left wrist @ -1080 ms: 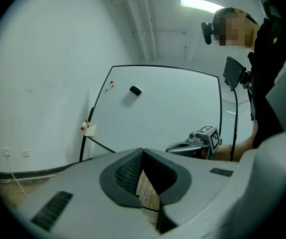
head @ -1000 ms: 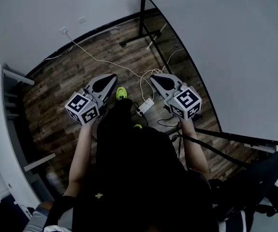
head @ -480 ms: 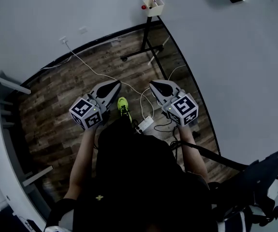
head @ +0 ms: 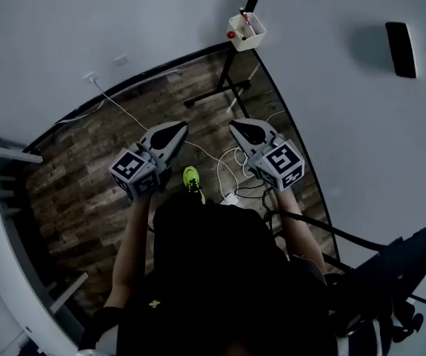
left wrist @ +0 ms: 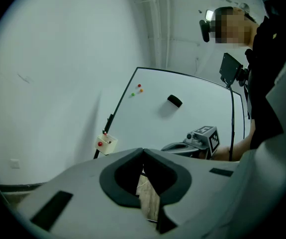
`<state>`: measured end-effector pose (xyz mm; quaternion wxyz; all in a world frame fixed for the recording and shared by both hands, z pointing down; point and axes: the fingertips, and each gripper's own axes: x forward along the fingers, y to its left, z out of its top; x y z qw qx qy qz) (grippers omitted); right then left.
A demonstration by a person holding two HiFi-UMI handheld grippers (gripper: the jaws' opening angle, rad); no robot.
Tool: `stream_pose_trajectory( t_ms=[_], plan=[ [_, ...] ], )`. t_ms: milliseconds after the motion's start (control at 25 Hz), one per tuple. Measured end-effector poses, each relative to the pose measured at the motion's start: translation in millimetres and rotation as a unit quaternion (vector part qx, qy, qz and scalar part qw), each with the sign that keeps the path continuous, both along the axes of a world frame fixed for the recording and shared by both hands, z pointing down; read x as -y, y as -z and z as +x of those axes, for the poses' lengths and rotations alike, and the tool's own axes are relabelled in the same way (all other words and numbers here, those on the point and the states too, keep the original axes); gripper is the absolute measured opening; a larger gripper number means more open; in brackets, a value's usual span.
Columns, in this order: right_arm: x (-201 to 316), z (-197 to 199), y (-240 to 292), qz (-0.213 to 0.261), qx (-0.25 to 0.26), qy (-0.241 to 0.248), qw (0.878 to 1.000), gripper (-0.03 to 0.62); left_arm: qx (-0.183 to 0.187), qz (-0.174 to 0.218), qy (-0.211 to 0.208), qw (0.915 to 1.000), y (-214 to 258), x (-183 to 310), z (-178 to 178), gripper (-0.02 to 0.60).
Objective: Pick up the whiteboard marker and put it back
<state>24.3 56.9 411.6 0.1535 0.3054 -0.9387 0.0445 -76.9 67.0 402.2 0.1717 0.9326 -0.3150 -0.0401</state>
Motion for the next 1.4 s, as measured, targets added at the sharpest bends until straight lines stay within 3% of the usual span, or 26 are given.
stream_pose_trajectory(
  t_ms=[280,760,1160,1400],
  plan=[
    [77,-9,10,0.013,-0.018,-0.029,0.999,-0.005,-0.026,0.011,-0.019,0.9994,6,73,-2,0.018],
    [125,-7,8,0.018,-0.047,-0.054,0.997,-0.005,-0.046,0.001,-0.031,0.9984,6,107,-3,0.018],
    [171,15,4,0.034,-0.049,-0.069,0.996,-0.002,-0.039,-0.012,-0.058,0.9975,-5,150,25,0.018],
    [212,30,-3,0.03,-0.057,-0.071,0.995,0.037,-0.032,-0.021,-0.058,0.9976,-12,186,34,0.018]
  ],
)
